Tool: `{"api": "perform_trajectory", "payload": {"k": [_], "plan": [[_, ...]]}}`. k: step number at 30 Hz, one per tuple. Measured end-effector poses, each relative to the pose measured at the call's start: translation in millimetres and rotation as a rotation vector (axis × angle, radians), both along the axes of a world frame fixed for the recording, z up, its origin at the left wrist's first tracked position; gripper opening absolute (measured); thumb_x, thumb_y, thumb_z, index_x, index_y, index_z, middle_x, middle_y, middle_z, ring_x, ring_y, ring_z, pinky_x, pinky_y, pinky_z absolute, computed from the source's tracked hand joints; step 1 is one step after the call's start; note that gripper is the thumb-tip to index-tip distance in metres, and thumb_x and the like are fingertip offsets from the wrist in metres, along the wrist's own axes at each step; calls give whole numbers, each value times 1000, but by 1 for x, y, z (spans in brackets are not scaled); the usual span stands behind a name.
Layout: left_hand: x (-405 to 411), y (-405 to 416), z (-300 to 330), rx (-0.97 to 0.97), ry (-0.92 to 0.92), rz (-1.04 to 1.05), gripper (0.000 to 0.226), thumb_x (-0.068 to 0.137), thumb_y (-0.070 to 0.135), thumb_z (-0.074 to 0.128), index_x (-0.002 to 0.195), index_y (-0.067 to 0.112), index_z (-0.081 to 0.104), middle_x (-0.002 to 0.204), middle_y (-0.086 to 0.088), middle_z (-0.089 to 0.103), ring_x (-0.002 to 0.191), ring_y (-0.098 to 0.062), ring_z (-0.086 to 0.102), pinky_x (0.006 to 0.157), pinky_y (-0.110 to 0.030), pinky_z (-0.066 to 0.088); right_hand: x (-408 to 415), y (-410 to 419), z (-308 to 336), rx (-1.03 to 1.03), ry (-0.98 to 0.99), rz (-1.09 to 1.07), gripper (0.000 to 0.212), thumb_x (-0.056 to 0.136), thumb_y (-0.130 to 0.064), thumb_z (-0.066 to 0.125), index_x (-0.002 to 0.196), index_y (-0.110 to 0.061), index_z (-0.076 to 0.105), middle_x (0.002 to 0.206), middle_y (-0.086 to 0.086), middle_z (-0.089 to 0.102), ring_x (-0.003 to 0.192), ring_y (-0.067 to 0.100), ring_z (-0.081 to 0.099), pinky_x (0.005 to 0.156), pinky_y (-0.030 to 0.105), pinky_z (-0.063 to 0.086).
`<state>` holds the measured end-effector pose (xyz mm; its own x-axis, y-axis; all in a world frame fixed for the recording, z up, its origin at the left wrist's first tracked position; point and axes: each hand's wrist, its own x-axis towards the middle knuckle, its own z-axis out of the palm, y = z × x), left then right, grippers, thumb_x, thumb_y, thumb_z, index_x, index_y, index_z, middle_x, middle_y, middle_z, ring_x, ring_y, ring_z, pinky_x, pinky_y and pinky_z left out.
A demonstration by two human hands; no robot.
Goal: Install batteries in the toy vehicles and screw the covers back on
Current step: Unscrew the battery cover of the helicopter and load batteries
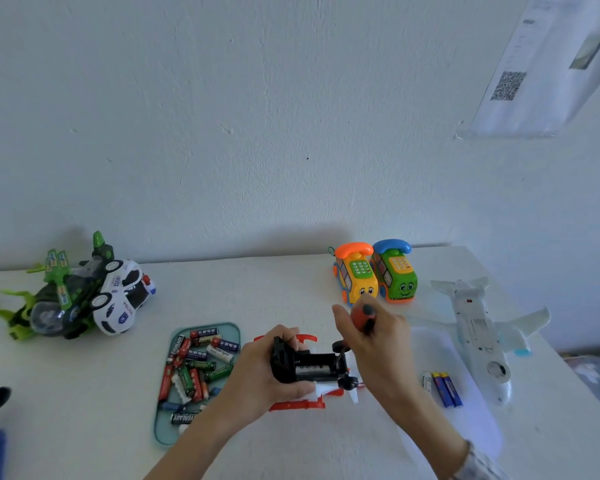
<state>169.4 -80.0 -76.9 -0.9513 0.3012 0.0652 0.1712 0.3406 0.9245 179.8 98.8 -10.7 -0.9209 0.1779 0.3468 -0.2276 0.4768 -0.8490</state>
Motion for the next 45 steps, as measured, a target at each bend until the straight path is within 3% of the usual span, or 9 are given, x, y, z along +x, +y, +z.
{"api": "perform_trajectory", "payload": {"k": [3,7,17,25,31,34,37,41,45], "plan": [[0,0,0,19,-13,0,46,61,21,90,87,31,53,106,19,68,120,12,48,96,-12,40,2,3,-2,-61,22,-82,42,85,-24,65,58,-19,34,50,5,40,50,32,51,50,42,42],[-1,0,0,59,-27,0,45,61,18,90,86,32,55,106,18,68,122,9,48,98,-20,41,-1,15,-4,-350,-72,-182,38,89,-18,62,66,5,43,53,22,50,38,18,47,41,27,37],[-2,1,1,50,16,9,47,60,16,90,82,34,53,99,11,71,120,6,51,98,-26,41,3,33,-35,-967,-298,-398,31,92,-17,59,67,-4,46,59,16,51,31,16,38,31,20,28],[1,0,-1,46,27,-1,46,60,18,91,84,32,54,100,13,71,120,7,50,97,-20,39,6,13,-27,-1101,-453,-229,32,86,-16,65,65,-8,43,56,9,50,34,15,36,33,19,26],[1,0,-2,30,38,-8,44,61,14,89,84,28,54,99,13,71,120,9,50,95,-13,38,10,19,0,-482,-573,-14,7,85,-1,60,80,-1,64,54,3,46,44,9,37,41,19,32],[1,1,-3,25,42,-9,43,60,12,88,86,21,55,97,13,71,119,8,50,96,-17,39,20,9,-7,85,-665,28,13,86,-17,59,82,-11,70,67,5,64,53,12,49,55,29,46],[0,1,-5,28,64,-4,44,59,11,89,85,23,56,98,12,71,118,7,52,94,-12,40,29,-4,-7,467,-653,-10,22,88,-29,51,72,-15,59,63,-3,55,52,15,46,51,27,38],[-2,2,-8,12,89,-16,45,57,18,89,88,22,56,96,17,71,118,9,51,93,-5,37,34,-20,2,601,-607,-27,36,94,-34,42,61,-22,37,66,-5,47,60,17,47,50,25,31],[-3,4,-8,-30,138,-7,49,55,20,90,90,24,56,97,34,64,105,17,54,90,-2,37,38,-32,0,603,-457,-1,32,99,-36,36,72,-22,47,85,-6,47,69,17,47,67,29,30]]}}
